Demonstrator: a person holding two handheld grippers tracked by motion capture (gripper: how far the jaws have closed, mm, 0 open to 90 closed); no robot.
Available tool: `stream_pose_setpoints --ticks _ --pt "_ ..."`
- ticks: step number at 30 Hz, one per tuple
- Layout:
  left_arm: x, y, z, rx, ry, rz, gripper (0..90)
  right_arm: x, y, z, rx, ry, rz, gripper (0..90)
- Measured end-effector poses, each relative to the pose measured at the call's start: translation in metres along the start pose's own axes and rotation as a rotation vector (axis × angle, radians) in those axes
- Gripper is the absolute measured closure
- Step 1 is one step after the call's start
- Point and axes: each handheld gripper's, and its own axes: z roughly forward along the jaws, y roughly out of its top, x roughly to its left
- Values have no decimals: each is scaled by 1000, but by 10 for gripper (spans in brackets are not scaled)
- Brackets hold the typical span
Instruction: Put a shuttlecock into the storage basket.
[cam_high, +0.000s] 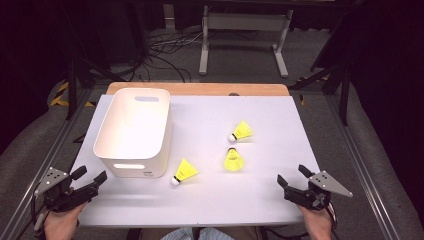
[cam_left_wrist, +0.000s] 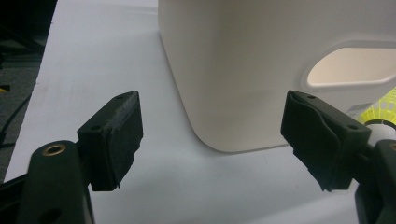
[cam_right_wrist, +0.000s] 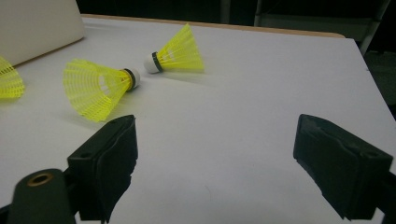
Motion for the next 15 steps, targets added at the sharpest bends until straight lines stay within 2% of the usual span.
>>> stream_pose_setpoints --ticks 15 --pt "-1 0 -1 -3 12 3 217 -1 -1 1 15 -7 0 131"
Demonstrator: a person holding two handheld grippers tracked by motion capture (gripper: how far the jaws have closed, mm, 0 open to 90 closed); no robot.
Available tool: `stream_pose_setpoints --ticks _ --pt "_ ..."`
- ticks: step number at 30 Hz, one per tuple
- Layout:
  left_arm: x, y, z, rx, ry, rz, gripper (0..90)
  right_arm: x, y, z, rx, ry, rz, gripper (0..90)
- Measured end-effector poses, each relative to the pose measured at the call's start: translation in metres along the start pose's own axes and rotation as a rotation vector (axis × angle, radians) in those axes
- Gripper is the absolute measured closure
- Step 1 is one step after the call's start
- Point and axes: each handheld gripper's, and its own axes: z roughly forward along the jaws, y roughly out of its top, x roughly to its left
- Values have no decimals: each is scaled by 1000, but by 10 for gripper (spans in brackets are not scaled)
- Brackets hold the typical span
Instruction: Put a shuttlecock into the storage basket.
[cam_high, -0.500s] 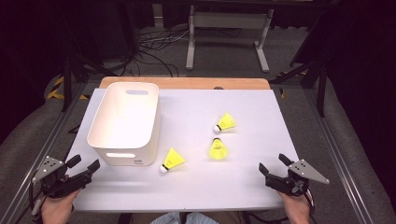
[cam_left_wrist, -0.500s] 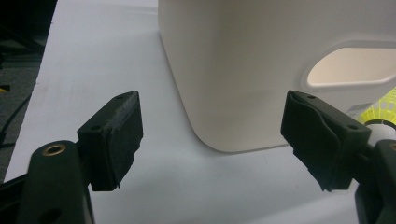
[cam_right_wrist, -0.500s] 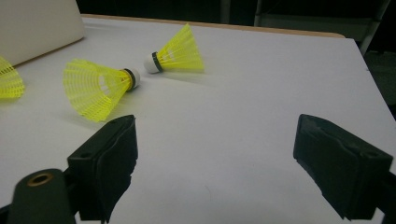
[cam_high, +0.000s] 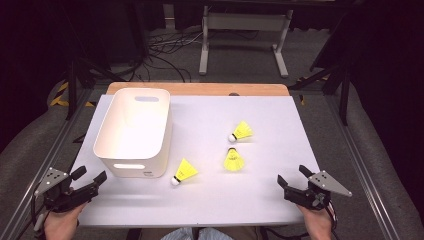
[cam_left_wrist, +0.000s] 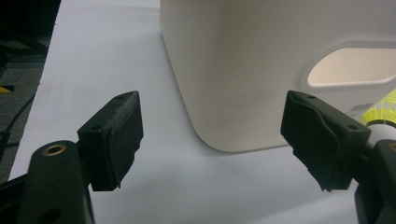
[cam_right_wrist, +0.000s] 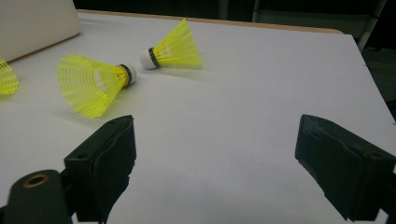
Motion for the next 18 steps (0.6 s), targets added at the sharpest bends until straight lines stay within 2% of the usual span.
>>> stream_pose_setpoints --ticks 18 --pt "5 4 -2 -2 48 -20 218 2 0 2 12 28 -16 130"
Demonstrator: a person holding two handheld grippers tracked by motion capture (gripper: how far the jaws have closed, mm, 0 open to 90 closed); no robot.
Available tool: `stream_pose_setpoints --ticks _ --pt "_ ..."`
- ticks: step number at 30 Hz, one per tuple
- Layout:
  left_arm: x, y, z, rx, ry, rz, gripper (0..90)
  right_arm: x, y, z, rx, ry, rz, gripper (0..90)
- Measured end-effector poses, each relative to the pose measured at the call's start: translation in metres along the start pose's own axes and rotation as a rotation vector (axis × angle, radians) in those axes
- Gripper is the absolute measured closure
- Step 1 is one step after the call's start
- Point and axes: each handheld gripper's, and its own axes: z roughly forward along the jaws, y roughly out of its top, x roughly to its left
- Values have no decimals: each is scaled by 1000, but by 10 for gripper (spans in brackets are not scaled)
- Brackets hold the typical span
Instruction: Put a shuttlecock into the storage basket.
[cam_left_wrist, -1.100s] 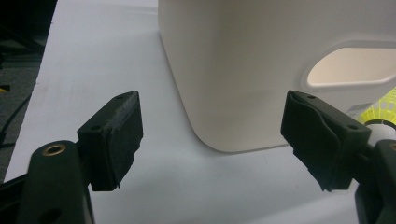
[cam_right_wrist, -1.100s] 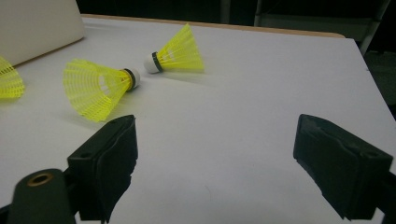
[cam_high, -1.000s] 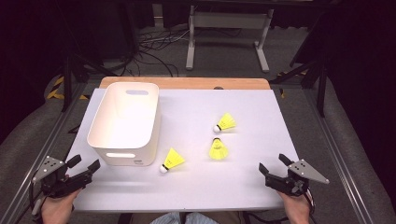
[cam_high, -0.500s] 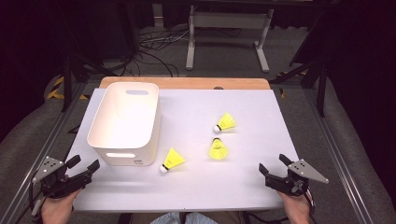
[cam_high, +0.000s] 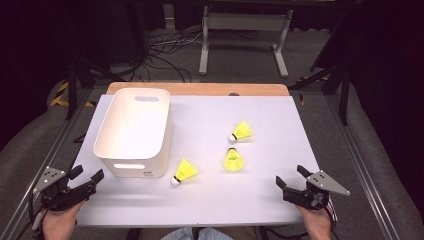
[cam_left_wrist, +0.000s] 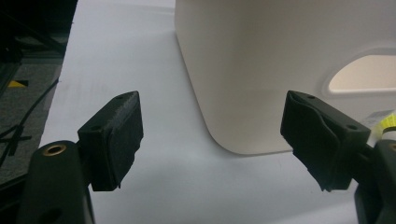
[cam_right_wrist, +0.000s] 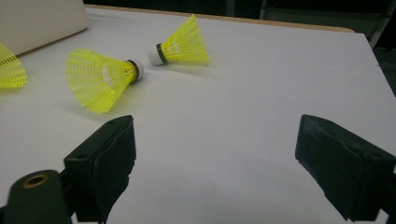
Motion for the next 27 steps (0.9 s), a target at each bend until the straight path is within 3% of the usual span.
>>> stream_pose_setpoints --ticks 27 --pt "14 20 -7 -50 27 -50 227 0 0 1 12 -2 4 129"
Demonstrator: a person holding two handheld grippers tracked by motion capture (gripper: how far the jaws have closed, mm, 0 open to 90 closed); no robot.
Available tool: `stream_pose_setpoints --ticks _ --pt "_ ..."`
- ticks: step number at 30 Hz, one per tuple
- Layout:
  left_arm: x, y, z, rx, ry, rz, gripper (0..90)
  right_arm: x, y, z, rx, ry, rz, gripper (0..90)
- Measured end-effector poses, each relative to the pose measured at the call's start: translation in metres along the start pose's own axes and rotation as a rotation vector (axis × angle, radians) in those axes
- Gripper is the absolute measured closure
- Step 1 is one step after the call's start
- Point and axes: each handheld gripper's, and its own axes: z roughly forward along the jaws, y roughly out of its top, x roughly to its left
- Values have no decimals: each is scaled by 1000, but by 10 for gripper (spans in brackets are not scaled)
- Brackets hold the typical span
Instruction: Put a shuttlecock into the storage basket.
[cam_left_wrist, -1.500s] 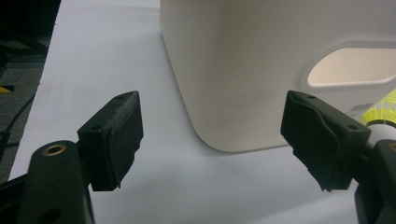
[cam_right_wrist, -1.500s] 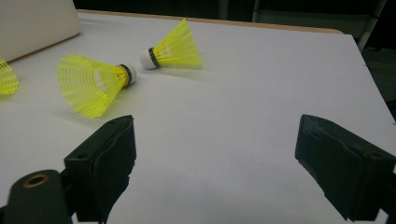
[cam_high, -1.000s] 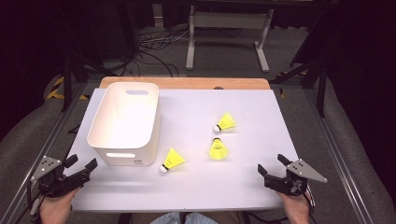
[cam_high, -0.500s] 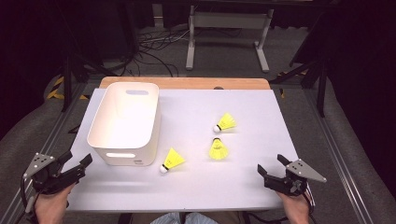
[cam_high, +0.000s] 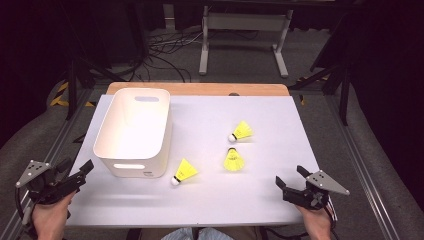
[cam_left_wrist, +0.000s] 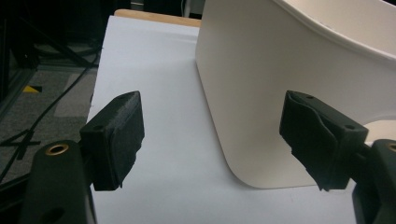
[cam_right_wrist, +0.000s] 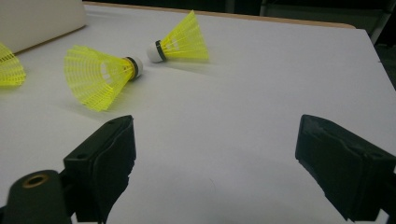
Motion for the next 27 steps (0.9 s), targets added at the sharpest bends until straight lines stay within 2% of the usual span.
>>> stream_pose_setpoints --ticks 20,24,27 --pt "-1 15 -4 -26 7 -4 242 1 -1 2 16 9 -5 128" --pt "-2 19 -4 -29 4 -1 240 1 -1 2 19 9 -5 128" --pt "-4 25 -3 -28 5 20 237 1 -1 2 22 9 -4 128"
